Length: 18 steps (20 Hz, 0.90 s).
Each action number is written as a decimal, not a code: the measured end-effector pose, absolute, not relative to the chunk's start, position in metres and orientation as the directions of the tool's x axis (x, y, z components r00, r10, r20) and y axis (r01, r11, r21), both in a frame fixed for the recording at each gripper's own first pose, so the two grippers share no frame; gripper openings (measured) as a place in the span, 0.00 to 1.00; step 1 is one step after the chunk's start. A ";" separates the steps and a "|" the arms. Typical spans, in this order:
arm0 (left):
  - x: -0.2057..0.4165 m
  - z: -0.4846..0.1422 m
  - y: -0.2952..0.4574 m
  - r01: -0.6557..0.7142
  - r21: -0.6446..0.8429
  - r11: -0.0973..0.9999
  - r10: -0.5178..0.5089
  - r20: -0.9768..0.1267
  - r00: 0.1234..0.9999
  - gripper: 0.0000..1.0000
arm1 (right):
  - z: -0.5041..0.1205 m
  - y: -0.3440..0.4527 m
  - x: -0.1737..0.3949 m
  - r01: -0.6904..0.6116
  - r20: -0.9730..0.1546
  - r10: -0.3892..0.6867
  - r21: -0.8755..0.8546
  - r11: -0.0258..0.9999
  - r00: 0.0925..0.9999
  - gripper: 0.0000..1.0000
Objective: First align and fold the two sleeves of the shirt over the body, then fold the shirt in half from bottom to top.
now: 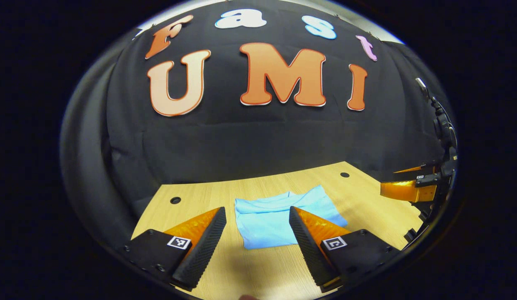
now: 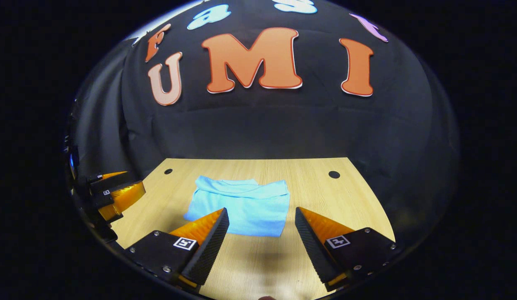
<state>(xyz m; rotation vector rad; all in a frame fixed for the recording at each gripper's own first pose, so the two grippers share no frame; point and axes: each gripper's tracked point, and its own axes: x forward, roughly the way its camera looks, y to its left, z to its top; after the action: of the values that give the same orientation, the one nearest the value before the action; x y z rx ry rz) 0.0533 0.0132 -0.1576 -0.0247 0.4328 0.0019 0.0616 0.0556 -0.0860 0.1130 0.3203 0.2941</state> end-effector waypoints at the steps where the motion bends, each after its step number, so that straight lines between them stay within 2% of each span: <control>1: 0.039 -0.151 0.011 -0.016 -0.019 1.000 0.007 -0.404 0.915 0.99 | -0.082 0.054 0.050 -0.275 -0.274 0.306 0.149 0.950 0.912 0.98; 6: -0.012 -0.118 0.009 -0.077 0.023 0.997 0.080 -0.307 0.948 0.99 | -0.071 0.045 0.000 -0.293 -0.180 0.310 0.117 0.949 0.933 0.97; 11: -0.055 -0.100 0.008 -0.138 0.002 0.990 0.135 -0.238 0.962 0.99 | -0.069 0.051 -0.043 -0.336 -0.105 0.346 0.099 0.937 0.932 0.97; 15: -0.069 -0.095 0.008 -0.148 -0.001 0.989 0.145 -0.202 0.969 0.99 | -0.060 0.050 -0.064 -0.334 -0.041 0.338 0.081 0.939 0.940 0.97; 18: -0.071 -0.094 0.002 -0.116 -0.007 0.993 0.113 -0.190 0.975 0.99 | -0.042 0.045 -0.066 -0.305 0.045 0.303 0.033 0.952 0.952 0.97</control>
<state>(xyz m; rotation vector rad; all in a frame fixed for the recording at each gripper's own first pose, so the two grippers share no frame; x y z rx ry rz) -0.0706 0.0020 -0.0945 -0.0177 0.1902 0.1152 -0.0663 0.0448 -0.0416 0.0398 -0.0396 0.3090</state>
